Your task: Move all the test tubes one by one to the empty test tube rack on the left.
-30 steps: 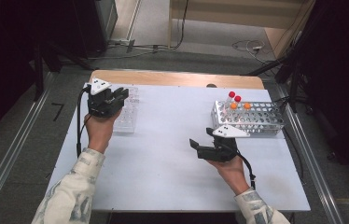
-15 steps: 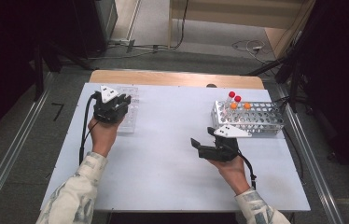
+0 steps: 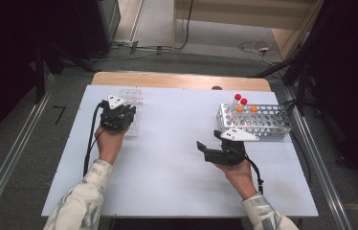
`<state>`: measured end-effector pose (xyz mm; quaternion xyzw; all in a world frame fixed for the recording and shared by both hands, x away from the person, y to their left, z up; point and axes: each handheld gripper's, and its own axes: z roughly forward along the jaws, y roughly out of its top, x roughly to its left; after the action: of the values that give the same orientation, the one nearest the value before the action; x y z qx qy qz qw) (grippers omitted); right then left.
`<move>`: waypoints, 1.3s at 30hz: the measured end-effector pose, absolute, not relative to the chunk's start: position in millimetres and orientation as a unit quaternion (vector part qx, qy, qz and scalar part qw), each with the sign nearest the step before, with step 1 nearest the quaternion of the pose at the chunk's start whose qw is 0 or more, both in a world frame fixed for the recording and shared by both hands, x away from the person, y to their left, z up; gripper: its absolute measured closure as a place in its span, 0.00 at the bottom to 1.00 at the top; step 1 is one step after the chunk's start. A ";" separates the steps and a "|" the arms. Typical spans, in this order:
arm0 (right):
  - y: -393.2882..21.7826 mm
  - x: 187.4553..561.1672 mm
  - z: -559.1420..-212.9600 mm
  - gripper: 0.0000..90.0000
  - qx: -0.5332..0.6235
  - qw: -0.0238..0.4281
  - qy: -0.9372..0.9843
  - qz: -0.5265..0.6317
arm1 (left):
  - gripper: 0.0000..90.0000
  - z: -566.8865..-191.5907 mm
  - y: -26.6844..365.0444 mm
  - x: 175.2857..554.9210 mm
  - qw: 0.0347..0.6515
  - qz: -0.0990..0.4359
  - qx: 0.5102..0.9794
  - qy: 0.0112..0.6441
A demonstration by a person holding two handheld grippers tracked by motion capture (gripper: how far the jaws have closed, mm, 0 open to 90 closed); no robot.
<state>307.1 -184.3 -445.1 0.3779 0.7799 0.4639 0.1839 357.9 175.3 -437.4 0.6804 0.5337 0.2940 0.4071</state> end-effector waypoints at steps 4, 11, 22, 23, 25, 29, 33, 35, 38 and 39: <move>-185.0 307.7 -445.5 0.22 0.378 0.186 0.780 0.463 | 0.68 -434.9 177.2 356.5 0.418 0.291 0.675 0.535; -189.4 308.9 -445.2 0.22 0.384 0.199 0.773 0.463 | 0.33 -421.5 184.6 343.2 0.454 0.286 0.629 0.562; -212.2 316.1 -443.2 0.22 0.418 0.219 0.750 0.463 | 0.19 -431.6 195.0 312.1 0.482 0.254 0.621 0.562; -214.5 316.6 -442.6 0.22 0.420 0.223 0.748 0.462 | 0.19 -431.7 195.9 310.2 0.484 0.253 0.620 0.563; -218.7 317.5 -441.1 0.22 0.426 0.226 0.744 0.463 | 0.18 -431.0 197.4 307.1 0.486 0.250 0.620 0.562; -227.4 318.9 -438.6 0.22 0.435 0.235 0.735 0.464 | 0.18 -425.6 197.7 299.0 0.492 0.264 0.617 0.555; -232.7 322.7 -440.0 0.24 0.443 0.247 0.730 0.459 | 0.18 -421.8 195.2 293.3 0.490 0.278 0.618 0.547; -234.7 325.7 -441.2 0.25 0.449 0.250 0.726 0.457 | 0.18 -421.0 194.2 292.2 0.492 0.278 0.618 0.546; -236.1 331.5 -443.3 0.27 0.456 0.254 0.721 0.456 | 0.18 -420.3 192.4 291.5 0.495 0.278 0.618 0.544; -236.1 333.7 -444.3 0.27 0.457 0.256 0.719 0.456 | 0.18 -420.3 191.8 291.5 0.495 0.277 0.619 0.543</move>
<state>333.7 -236.1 -444.3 0.4571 0.7194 0.4560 0.2559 291.5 191.8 -420.3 0.6193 0.5429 0.2769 0.4949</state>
